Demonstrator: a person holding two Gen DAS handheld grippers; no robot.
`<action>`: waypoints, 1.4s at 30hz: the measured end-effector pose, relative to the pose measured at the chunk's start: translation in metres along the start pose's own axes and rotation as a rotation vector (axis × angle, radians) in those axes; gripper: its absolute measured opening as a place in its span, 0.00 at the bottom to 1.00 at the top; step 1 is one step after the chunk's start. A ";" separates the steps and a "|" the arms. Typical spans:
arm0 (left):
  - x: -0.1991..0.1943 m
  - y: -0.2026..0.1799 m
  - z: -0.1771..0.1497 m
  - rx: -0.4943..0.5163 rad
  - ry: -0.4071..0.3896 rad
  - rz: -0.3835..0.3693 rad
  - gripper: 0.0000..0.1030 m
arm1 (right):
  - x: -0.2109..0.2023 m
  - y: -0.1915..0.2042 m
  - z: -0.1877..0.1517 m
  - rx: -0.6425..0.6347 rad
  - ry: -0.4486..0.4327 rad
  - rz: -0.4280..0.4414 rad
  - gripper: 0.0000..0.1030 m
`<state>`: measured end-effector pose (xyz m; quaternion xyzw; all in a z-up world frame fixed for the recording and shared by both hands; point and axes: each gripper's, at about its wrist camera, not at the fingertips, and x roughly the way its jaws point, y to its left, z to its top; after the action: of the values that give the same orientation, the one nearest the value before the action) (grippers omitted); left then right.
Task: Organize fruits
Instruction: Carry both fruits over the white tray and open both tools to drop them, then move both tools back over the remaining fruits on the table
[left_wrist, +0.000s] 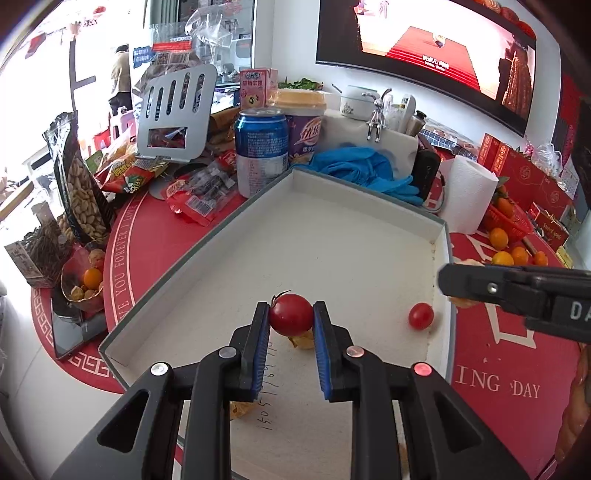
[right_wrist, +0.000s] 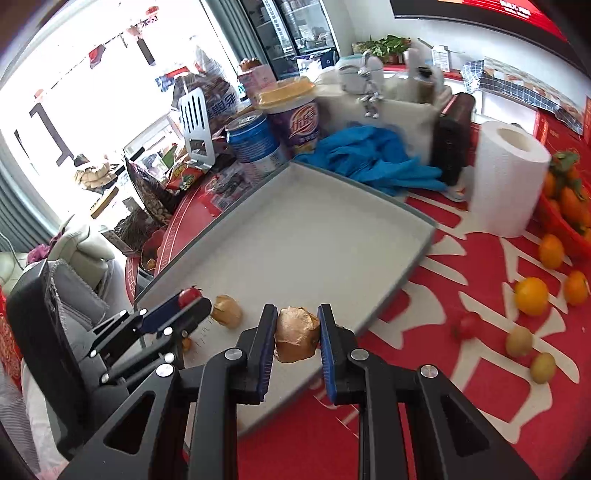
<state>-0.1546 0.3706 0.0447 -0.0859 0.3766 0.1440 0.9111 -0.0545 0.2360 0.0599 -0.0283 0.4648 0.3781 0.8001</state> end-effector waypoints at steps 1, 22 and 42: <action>0.002 0.000 0.000 0.001 0.004 0.000 0.24 | 0.003 0.001 0.001 0.001 0.004 0.000 0.23; -0.003 -0.017 0.001 0.037 -0.011 0.023 0.80 | -0.004 -0.021 0.006 0.076 -0.036 -0.008 1.00; -0.015 -0.158 -0.013 0.353 0.027 -0.161 0.81 | -0.087 -0.172 -0.072 0.366 -0.075 -0.299 1.00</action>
<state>-0.1219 0.2151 0.0543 0.0437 0.4000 0.0010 0.9155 -0.0229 0.0344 0.0331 0.0626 0.4863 0.1659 0.8556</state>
